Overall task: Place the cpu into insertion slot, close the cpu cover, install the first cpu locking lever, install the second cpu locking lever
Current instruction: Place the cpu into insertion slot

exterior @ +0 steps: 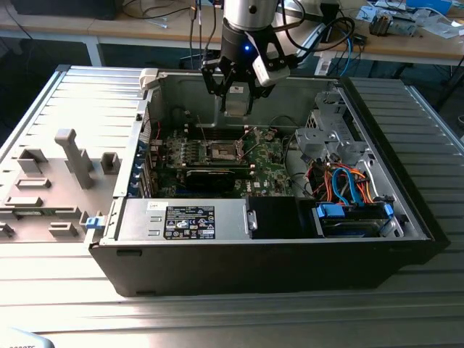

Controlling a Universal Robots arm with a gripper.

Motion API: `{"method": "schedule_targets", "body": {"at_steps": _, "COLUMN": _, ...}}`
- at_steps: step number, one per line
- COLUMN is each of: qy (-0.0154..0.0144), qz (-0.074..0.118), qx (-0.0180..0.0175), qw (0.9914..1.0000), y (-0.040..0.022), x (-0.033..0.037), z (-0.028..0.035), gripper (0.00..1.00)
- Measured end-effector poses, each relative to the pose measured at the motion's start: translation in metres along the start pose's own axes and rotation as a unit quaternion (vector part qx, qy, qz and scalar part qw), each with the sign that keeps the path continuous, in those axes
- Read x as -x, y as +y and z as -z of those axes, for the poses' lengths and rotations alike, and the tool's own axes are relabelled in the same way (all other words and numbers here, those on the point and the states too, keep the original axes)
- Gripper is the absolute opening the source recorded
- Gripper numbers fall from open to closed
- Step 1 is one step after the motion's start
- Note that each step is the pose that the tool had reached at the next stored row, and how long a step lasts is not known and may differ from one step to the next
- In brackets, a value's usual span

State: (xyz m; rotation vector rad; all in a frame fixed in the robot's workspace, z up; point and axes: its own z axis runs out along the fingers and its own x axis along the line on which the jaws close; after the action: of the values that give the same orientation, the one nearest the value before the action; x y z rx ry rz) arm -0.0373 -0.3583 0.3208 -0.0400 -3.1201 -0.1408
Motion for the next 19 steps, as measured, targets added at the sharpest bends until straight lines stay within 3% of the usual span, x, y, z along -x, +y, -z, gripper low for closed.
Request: {"method": "schedule_targets", "body": {"at_steps": 19, "qy": 0.0001, "qz": 0.000, "qx": 0.0001, "qw": 1.00000, "y": -0.0004, "x": 0.0001, "z": -0.0048, "gripper": 0.55}}
